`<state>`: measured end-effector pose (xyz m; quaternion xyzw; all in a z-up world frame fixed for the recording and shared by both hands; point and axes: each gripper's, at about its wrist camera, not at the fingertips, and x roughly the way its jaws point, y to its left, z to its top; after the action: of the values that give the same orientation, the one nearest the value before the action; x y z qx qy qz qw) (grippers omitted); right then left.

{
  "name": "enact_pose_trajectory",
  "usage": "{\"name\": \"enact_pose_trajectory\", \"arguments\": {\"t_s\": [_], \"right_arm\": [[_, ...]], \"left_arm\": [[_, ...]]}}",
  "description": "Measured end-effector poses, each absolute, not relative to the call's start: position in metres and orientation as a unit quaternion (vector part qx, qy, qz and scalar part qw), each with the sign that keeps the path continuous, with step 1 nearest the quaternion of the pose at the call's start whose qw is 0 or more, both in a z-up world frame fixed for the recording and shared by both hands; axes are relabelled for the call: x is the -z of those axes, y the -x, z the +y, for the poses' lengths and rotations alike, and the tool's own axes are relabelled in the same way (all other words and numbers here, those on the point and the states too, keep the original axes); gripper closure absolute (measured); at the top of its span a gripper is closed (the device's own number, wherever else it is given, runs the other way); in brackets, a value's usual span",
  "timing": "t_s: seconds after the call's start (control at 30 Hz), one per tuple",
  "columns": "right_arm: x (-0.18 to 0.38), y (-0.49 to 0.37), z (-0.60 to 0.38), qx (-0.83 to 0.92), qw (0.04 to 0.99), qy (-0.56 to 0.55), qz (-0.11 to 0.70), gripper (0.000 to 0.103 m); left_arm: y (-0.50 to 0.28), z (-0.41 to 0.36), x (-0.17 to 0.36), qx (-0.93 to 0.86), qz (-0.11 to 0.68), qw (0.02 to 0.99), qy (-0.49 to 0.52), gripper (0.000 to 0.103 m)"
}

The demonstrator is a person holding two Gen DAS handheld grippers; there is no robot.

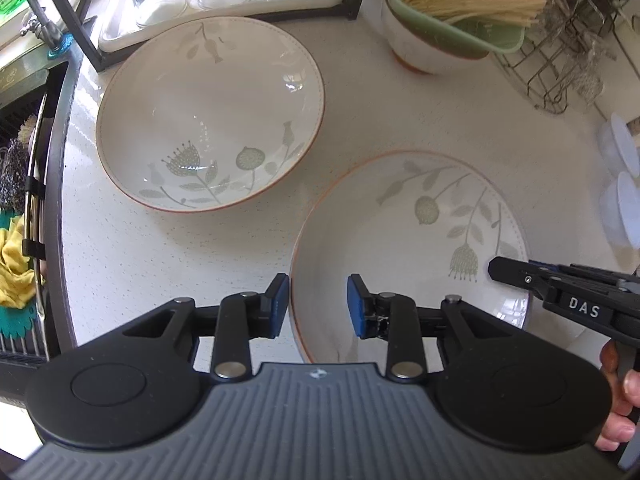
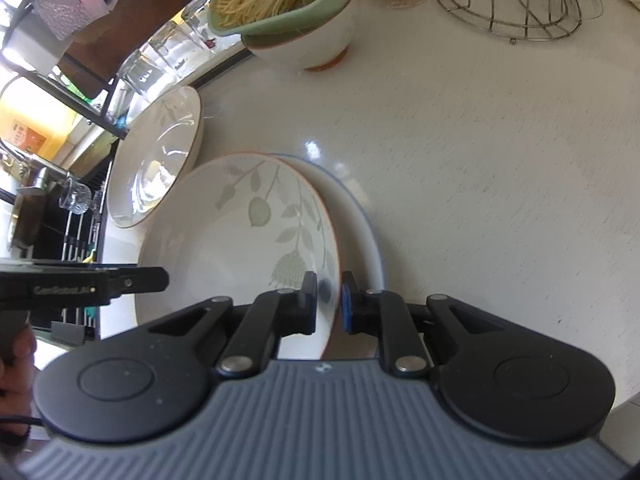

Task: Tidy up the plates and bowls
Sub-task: 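Lift the leaf-pattern plate with both grippers and lower it onto the rose plate, then open both grippers and withdraw from the stacked plates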

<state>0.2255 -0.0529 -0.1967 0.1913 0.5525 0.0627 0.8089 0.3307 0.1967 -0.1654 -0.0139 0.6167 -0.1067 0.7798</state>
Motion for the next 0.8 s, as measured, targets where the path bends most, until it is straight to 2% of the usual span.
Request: {"name": "enact_pose_trajectory", "arguments": {"t_s": [0.4,0.63,0.8], "right_arm": [[0.168,-0.218,-0.066,-0.039,0.841,-0.173,0.511,0.087],[0.127,-0.208,-0.068,-0.023,0.883,-0.163,0.439,0.087],[0.090,-0.197,-0.066,-0.018,0.911,-0.143,0.386,0.085]], "left_arm": [[-0.309,0.196,0.121,0.090,0.560,0.823,0.026,0.064],[-0.296,0.197,0.079,0.091,0.509,0.856,0.027,0.064],[-0.287,0.195,0.049,0.104,0.474,0.874,0.035,0.055]]}}
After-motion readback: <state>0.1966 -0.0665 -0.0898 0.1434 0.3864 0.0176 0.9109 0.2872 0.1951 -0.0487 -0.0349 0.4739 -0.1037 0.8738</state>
